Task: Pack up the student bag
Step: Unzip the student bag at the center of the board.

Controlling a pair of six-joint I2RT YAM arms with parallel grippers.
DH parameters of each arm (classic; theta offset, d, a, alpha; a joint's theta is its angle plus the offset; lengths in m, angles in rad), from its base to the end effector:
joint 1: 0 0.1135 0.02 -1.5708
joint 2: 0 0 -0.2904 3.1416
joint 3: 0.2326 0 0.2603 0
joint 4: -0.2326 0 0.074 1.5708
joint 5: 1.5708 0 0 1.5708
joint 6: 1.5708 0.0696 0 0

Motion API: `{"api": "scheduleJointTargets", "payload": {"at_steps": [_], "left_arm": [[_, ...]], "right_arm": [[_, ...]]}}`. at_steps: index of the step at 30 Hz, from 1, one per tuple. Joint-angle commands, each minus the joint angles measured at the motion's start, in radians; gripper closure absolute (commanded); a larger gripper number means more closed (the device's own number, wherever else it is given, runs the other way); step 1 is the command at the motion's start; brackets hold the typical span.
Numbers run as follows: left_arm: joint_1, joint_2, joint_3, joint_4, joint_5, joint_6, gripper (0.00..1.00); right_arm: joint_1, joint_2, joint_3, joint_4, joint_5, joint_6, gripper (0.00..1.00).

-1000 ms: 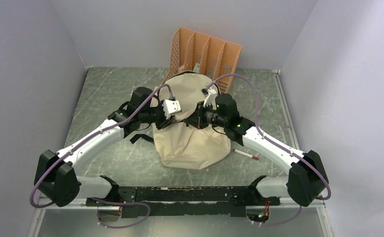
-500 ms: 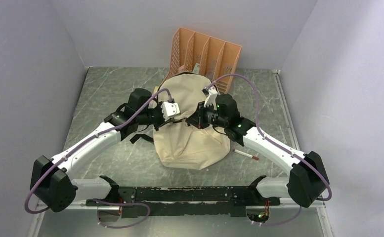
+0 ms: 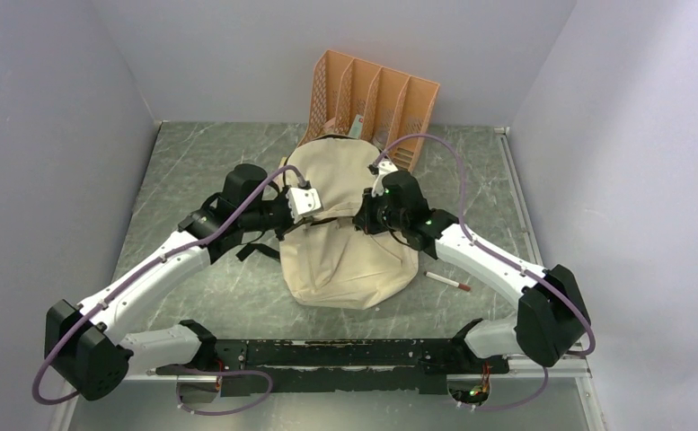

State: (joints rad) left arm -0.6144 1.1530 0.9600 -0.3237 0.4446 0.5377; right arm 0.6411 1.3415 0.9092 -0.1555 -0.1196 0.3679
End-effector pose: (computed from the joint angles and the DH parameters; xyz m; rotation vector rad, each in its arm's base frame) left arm 0.2125 -0.1866 0.3216 1.3455 1.5754 -0.5098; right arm 0.2581 0.2029 0.2653 -0.3761 2.2093 0.6970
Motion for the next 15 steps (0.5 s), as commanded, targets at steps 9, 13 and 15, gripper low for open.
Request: {"api": "scheduleJointTargets", "payload": {"at_steps": [9, 13, 15], "left_arm": [[-0.006, -0.055, -0.017, 0.014, -0.037, -0.007, 0.95], [-0.005, -0.053, -0.021, 0.009, -0.057, -0.003, 0.95], [-0.005, -0.052, -0.025, 0.012, -0.066, -0.004, 0.95]], "right_arm": [[-0.022, -0.094, 0.033, -0.215, 0.356, -0.108, 1.00], [-0.041, -0.114, 0.033, -0.247, 0.403, -0.133, 1.00], [-0.055, -0.120, 0.036, -0.263, 0.422, -0.150, 1.00]]}}
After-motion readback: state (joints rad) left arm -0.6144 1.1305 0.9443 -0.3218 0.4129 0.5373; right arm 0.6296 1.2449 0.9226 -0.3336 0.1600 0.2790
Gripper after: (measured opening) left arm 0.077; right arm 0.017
